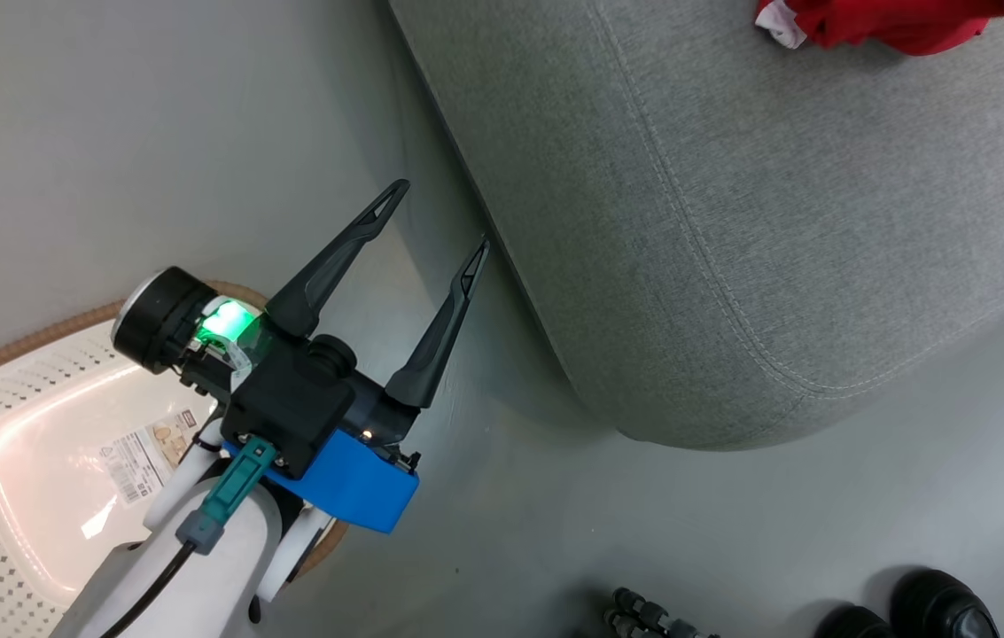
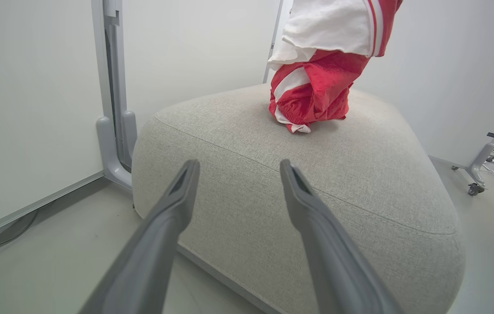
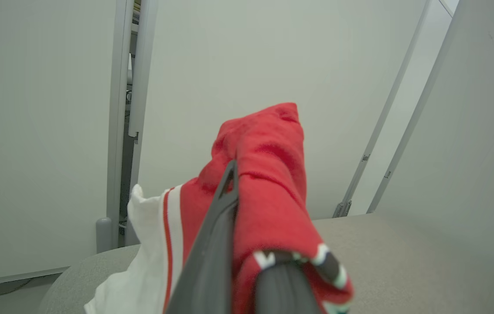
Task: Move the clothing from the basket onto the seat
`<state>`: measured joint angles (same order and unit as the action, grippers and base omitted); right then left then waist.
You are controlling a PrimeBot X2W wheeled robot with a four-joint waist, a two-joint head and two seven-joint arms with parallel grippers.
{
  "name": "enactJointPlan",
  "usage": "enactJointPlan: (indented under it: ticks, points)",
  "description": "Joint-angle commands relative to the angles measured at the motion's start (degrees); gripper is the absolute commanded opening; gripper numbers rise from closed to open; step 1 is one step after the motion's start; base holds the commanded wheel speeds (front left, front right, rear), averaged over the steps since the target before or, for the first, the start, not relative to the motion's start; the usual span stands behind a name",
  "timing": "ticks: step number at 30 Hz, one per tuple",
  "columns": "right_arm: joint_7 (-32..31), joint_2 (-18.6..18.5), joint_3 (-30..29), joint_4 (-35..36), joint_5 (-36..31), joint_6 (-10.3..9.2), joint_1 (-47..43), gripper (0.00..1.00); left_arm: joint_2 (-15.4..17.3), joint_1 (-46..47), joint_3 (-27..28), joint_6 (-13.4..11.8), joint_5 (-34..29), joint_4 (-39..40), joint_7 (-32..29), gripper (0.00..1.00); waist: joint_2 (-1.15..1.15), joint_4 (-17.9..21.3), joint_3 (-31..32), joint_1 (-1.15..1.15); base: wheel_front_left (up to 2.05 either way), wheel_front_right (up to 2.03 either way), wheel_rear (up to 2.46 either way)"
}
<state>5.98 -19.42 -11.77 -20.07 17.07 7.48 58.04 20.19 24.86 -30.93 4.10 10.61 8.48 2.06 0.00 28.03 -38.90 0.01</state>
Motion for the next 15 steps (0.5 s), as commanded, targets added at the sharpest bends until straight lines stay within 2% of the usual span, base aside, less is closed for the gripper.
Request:
enactJointPlan:
  ticks: [1, 8, 15]
  points:
    - [0.35, 0.11, -0.78, -0.97, 0.29, 0.03, -1.43, 0.00, 0.77, 0.73, 0.17, -0.14, -0.38, 0.84, -0.29, 1.00, 0.00, -0.14, -1.27, -0.01, 0.00, 0.00, 0.00]
    - [4.20, 0.48, -3.46, -8.99, -0.51, 0.03, -3.94, 0.00, 2.29, -0.33, 0.31, -0.05, 0.10, 3.91, -0.80, 1.00, 0.00, -0.97, -3.82, -0.01, 0.00, 0.00, 0.00]
    - [6.62, 3.20, -4.00, -21.36, -0.34, 0.03, -2.42, 0.00, 3.24, 0.33, 0.55, -0.42, -0.06, 5.14, -1.76, 1.00, 0.00, -1.92, -5.41, -0.01, 0.00, 0.00, 0.00]
